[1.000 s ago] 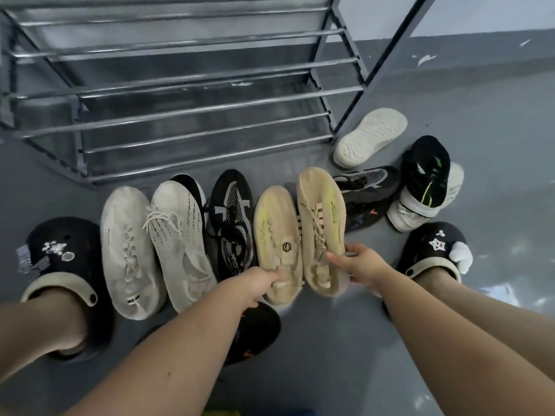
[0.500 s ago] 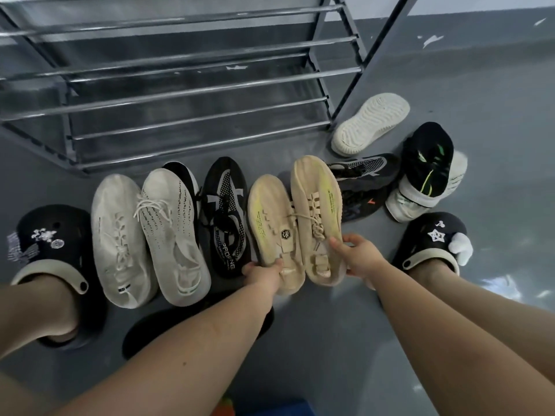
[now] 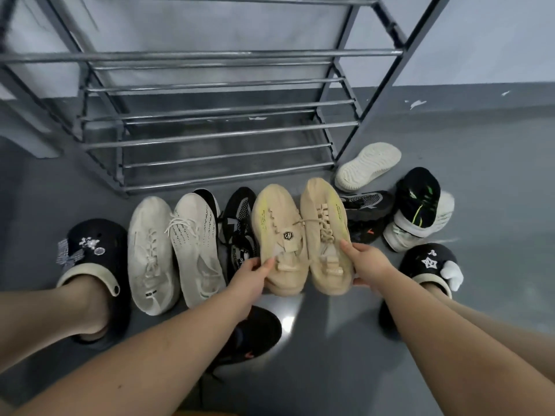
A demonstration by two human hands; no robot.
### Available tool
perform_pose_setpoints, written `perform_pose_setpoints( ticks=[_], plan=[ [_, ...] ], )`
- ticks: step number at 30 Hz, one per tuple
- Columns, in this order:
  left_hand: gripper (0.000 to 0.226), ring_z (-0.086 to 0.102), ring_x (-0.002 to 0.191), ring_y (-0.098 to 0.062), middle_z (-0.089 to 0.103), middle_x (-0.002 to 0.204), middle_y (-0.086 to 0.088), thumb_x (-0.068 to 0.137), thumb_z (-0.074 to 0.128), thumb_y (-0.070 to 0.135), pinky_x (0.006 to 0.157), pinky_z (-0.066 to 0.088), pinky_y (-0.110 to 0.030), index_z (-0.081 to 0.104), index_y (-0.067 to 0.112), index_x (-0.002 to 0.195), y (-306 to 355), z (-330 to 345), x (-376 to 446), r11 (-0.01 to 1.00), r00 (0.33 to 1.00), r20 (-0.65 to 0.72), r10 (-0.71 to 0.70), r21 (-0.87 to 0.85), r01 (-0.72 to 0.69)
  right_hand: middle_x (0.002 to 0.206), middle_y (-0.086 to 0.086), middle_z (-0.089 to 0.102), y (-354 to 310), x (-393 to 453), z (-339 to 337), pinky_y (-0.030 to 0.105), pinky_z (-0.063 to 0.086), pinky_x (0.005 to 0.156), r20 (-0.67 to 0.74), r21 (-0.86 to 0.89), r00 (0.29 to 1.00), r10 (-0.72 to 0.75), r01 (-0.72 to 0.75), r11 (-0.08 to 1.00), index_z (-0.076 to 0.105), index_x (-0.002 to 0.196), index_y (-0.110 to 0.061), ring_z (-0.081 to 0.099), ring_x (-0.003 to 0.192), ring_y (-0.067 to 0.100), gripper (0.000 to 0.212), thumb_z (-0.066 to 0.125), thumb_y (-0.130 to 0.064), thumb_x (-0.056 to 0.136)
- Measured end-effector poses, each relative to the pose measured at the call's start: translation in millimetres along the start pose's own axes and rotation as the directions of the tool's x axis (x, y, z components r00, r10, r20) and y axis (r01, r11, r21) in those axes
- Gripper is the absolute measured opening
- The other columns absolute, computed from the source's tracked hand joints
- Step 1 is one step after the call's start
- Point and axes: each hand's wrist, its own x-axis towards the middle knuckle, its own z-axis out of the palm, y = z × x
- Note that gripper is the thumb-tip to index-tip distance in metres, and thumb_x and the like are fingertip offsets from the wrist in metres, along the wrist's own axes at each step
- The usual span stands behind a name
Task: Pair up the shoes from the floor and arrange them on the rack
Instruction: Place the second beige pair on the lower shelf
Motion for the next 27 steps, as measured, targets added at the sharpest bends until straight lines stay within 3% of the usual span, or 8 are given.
perform_pose_setpoints(
  ticks=[4, 7, 9, 11, 14, 18, 24, 27],
  plan=[
    [0.048, 0.057, 0.098, -0.017, 0.059, 0.119, -0.003, 0.093, 0.052, 0.04, 0.081, 0.044, -0.028, 0.045, 0.015, 0.133, 18, -16, -21, 0.994, 0.996, 0.044, 0.073, -0.091, -0.069, 0.099, 0.006, 0.068, -20, -21, -4, 0.031, 0.053, 0.066, -0.009, 0.019, 0.998, -0.065, 0.065, 0.998, 0.062, 0.118, -0.016, 0.062, 0.08, 0.023, 0.039, 0.054, -0.044, 0.093],
    [0.041, 0.058, 0.092, -0.015, 0.062, 0.107, 0.0, 0.093, 0.052, 0.038, 0.087, 0.046, -0.032, 0.049, 0.016, 0.127, 30, -25, -37, 0.981, 0.985, 0.081, 0.154, -0.131, -0.143, 0.084, 0.003, 0.066, -38, -39, -10, 0.027, 0.048, 0.059, -0.005, 0.004, 0.993, -0.118, 0.118, 0.993, 0.065, 0.111, -0.016, 0.057, 0.065, 0.018, 0.034, 0.053, -0.043, 0.094],
    [0.034, 0.059, 0.095, -0.017, 0.065, 0.103, 0.001, 0.093, 0.053, 0.035, 0.097, 0.046, -0.038, 0.052, 0.017, 0.122, 40, -29, -48, 0.968, 0.974, 0.099, 0.206, -0.165, -0.188, 0.088, 0.006, 0.067, -50, -52, -15, 0.028, 0.051, 0.061, 0.0, 0.003, 0.989, -0.147, 0.147, 0.989, 0.065, 0.106, -0.017, 0.059, 0.068, 0.02, 0.032, 0.053, -0.043, 0.093],
    [0.032, 0.06, 0.1, -0.019, 0.066, 0.107, 0.001, 0.092, 0.054, 0.035, 0.098, 0.046, -0.038, 0.054, 0.019, 0.119, 54, -30, -57, 0.958, 0.963, 0.106, 0.246, -0.18, -0.225, 0.094, 0.009, 0.068, -62, -67, -21, 0.032, 0.054, 0.065, 0.001, 0.011, 0.986, -0.167, 0.167, 0.986, 0.066, 0.102, -0.016, 0.062, 0.077, 0.024, 0.03, 0.054, -0.042, 0.093],
    [0.029, 0.059, 0.096, -0.017, 0.066, 0.109, -0.001, 0.093, 0.054, 0.034, 0.085, 0.048, -0.031, 0.056, 0.018, 0.117, 78, -28, -74, 0.945, 0.948, 0.119, 0.294, -0.184, -0.27, 0.089, 0.008, 0.069, -77, -88, -33, 0.027, 0.052, 0.055, -0.004, 0.066, 0.98, -0.201, 0.201, 0.977, 0.065, 0.1, -0.014, 0.063, 0.073, 0.022, 0.028, 0.053, -0.039, 0.094],
    [0.021, 0.058, 0.078, -0.011, 0.066, 0.091, 0.002, 0.094, 0.051, 0.031, 0.063, 0.048, -0.021, 0.059, 0.017, 0.108, 109, -25, -102, 0.932, 0.924, 0.155, 0.349, -0.167, -0.323, 0.08, 0.003, 0.067, -99, -120, -52, 0.025, 0.05, 0.048, -0.032, 0.112, 0.968, -0.248, 0.25, 0.962, 0.063, 0.092, -0.016, 0.062, 0.07, 0.017, 0.024, 0.052, -0.036, 0.096],
    [0.018, 0.056, 0.07, -0.012, 0.064, 0.079, 0.002, 0.094, 0.052, 0.034, 0.062, 0.045, -0.022, 0.06, 0.018, 0.093, 156, -44, -144, 0.91, 0.89, 0.19, 0.414, -0.077, -0.407, 0.081, 0.006, 0.068, -130, -160, -62, 0.028, 0.052, 0.053, -0.013, 0.173, 0.952, -0.306, 0.303, 0.937, 0.064, 0.098, -0.011, 0.063, 0.069, 0.019, 0.028, 0.05, -0.036, 0.096],
    [0.018, 0.057, 0.076, -0.015, 0.063, 0.082, -0.001, 0.093, 0.053, 0.033, 0.073, 0.047, -0.026, 0.06, 0.017, 0.094, 177, -69, -164, 0.913, 0.893, 0.192, 0.407, -0.038, -0.407, 0.086, 0.01, 0.068, -149, -171, -56, 0.031, 0.053, 0.057, 0.024, 0.188, 0.935, -0.353, 0.343, 0.921, 0.065, 0.104, -0.007, 0.063, 0.071, 0.022, 0.034, 0.051, -0.036, 0.096]
  ],
)
